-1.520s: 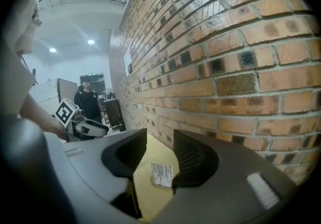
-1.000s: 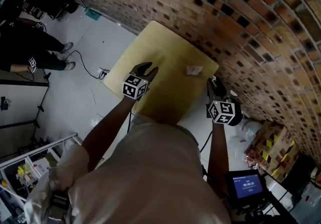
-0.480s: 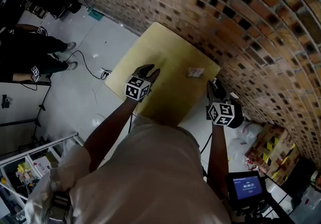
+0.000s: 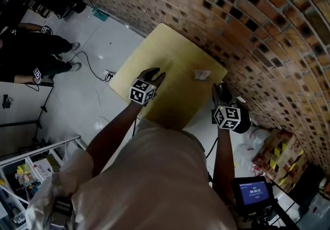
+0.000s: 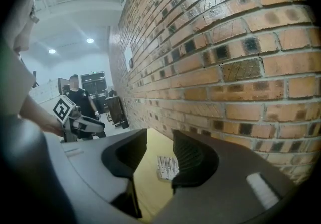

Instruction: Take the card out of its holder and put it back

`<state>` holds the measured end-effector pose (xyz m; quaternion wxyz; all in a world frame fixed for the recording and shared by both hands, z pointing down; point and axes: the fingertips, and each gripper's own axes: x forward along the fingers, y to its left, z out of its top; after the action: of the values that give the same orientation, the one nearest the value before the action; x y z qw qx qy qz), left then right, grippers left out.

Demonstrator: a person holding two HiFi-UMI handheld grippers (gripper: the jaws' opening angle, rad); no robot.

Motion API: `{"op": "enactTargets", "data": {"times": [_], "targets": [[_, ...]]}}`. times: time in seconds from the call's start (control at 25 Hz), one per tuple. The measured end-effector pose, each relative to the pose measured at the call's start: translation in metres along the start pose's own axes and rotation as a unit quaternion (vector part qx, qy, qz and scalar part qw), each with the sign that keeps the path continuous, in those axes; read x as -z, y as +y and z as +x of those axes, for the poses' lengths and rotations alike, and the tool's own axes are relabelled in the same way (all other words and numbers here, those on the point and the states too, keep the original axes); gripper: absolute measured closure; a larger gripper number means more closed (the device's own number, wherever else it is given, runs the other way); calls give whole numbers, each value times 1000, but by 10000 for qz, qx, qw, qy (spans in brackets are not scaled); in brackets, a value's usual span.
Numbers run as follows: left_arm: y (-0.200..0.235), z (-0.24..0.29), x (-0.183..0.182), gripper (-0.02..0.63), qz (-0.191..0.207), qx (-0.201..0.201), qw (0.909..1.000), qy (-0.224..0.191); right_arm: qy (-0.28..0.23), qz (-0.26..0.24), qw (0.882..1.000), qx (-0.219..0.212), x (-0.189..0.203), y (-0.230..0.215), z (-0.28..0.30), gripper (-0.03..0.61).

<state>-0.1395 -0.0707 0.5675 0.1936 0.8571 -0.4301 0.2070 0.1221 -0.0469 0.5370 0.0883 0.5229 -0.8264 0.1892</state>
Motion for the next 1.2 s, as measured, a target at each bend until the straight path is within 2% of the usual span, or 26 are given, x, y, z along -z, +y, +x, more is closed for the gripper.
{"op": "enactTargets", "data": {"times": [0.28,0.36,0.64,1.2], "targets": [[0,-7,2,467,24,-52,10000,4,20,10,10000,-39,3,5,-3,413],[-1,-9,4,495,38,-71,10000,12,20,9,10000,-49,5,6,-3,412],[2,-15,3,486,-211,-99,9996,-144,10,-2,10000,-58,6,10,-6,413],[-9,-21,23,483,-253,28,9997,71,35,65,10000,-23,19,18,-16,413]]}}
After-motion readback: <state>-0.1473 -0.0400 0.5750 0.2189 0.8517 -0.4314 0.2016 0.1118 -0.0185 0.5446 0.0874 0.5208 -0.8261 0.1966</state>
